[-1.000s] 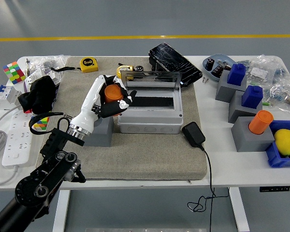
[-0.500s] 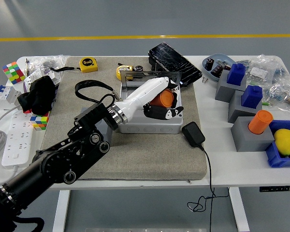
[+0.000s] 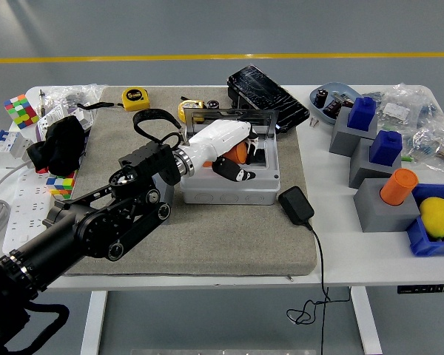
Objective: Fetch the battery,place it into the box,close the lid of the box
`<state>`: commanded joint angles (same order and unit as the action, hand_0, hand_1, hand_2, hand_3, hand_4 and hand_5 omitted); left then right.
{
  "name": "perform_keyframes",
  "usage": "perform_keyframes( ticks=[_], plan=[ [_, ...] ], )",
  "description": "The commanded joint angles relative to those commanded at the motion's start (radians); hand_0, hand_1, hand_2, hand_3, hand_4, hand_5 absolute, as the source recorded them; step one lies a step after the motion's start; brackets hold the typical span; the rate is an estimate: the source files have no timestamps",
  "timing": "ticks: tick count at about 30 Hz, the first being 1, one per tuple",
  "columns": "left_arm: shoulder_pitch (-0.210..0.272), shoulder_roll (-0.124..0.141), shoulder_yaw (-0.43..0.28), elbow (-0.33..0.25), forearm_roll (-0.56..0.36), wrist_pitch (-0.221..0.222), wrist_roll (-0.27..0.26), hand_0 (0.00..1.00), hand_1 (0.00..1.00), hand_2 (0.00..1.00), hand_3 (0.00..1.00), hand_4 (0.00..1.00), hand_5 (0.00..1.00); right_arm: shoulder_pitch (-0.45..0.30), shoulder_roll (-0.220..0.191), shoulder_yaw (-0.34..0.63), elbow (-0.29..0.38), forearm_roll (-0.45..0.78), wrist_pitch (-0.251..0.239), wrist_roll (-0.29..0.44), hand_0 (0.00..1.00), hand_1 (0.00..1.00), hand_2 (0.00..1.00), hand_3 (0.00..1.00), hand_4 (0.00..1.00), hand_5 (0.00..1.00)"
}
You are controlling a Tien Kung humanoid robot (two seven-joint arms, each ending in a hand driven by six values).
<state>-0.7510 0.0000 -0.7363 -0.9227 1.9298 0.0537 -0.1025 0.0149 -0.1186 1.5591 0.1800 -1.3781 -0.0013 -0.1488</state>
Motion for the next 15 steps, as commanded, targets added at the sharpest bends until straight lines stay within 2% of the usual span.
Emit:
perform_keyframes(
  ticks=[1, 7, 8, 13, 14, 15],
  plan=[
    [0.0, 0.0, -0.001, 0.002, -0.003, 0.001, -0.001, 0.104, 0.142, 0.21, 0.326, 0.975, 0.002, 0.0, 0.0, 0.001, 0.0, -0.001, 0.0, -0.001, 0.631, 0.624, 0.645, 0.558, 0.984, 0.424],
    [-0.005, 0.0, -0.007, 0.015, -0.016, 0.018, -0.025, 0.104, 0.142, 0.21, 0.326, 0.975, 0.002, 0.003, -0.001, -0.007, 0.0, 0.0, 0.0, -0.001, 0.631, 0.624, 0.645, 0.558, 0.984, 0.424],
    [-0.005, 0.0, -0.007, 0.017, -0.016, 0.02, -0.028, 0.171, 0.256, 0.299, 0.436, 0.998, 0.006, 0.003, -0.001, -0.007, 0.0, -0.001, 0.0, -0.002, 0.63, 0.624, 0.644, 0.558, 0.983, 0.424],
    [-0.002, 0.0, -0.007, 0.018, -0.005, 0.02, -0.045, 0.171, 0.256, 0.299, 0.436, 0.998, 0.006, 0.004, 0.0, -0.011, 0.0, 0.0, 0.0, -0.001, 0.63, 0.624, 0.644, 0.558, 0.983, 0.424],
    [-0.001, 0.0, -0.007, 0.018, -0.005, 0.02, -0.049, 0.614, 0.705, 0.712, 0.823, 0.998, 0.094, 0.004, 0.0, -0.011, 0.0, 0.0, 0.0, -0.001, 0.632, 0.624, 0.645, 0.558, 0.984, 0.425],
    [0.0, 0.0, -0.007, 0.017, -0.007, 0.021, -0.053, 0.614, 0.705, 0.712, 0.823, 0.998, 0.094, 0.003, 0.0, -0.012, 0.0, 0.001, 0.0, -0.001, 0.632, 0.624, 0.645, 0.558, 0.984, 0.425]
  ],
)
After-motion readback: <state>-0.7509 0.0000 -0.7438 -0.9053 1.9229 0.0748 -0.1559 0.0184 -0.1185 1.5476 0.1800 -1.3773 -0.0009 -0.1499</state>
